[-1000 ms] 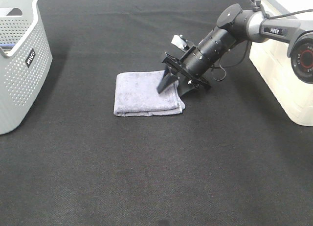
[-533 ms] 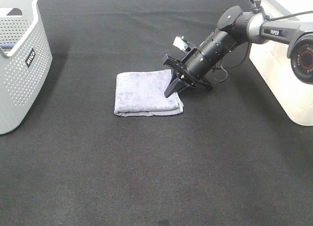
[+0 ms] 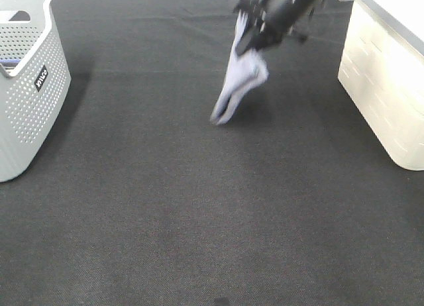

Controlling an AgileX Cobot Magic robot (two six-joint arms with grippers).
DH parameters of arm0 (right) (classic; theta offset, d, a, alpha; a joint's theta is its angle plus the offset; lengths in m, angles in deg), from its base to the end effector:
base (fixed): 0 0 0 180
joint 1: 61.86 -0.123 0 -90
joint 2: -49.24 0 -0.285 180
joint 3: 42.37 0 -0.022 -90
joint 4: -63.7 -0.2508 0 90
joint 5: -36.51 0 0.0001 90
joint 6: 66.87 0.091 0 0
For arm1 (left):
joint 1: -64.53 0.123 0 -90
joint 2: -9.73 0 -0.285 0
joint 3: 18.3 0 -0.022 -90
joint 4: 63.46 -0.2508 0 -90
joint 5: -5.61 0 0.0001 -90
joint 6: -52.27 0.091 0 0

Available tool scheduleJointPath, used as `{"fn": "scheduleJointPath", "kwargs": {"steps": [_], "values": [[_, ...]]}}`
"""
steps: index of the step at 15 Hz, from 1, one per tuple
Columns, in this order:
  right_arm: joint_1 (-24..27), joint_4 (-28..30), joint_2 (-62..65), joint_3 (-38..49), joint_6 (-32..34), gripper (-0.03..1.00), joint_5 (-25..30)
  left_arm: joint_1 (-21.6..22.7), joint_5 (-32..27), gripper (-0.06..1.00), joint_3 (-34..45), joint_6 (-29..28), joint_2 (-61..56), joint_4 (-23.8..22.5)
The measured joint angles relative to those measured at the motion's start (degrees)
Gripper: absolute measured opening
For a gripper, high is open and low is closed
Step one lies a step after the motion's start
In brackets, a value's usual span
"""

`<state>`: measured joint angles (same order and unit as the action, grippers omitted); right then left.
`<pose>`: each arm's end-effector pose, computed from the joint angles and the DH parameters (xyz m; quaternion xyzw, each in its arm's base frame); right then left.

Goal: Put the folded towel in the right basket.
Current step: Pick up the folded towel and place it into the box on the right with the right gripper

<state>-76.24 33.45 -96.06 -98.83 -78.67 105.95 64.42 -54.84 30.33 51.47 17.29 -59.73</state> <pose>0.4911 0.1702 0.2393 -0.1719 0.9334 0.2612 0.1760 -0.0052 -0.0051 0.2776 -0.0039 0.8505 -0.0367 0.5246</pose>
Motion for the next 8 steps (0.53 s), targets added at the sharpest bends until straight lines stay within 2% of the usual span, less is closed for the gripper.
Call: {"fn": "scheduleJointPath", "kwargs": {"steps": [5,8], "values": [[0.5,11.6,11.5,-2.0,1.1,0.07,0.4,0.0,0.0,0.97,0.0,0.0,0.0,0.0],[6.0,14.8,18.0,-2.1,2.5,0.07,0.6,0.0,0.0,0.97,0.0,0.0,0.0,0.0]]}}
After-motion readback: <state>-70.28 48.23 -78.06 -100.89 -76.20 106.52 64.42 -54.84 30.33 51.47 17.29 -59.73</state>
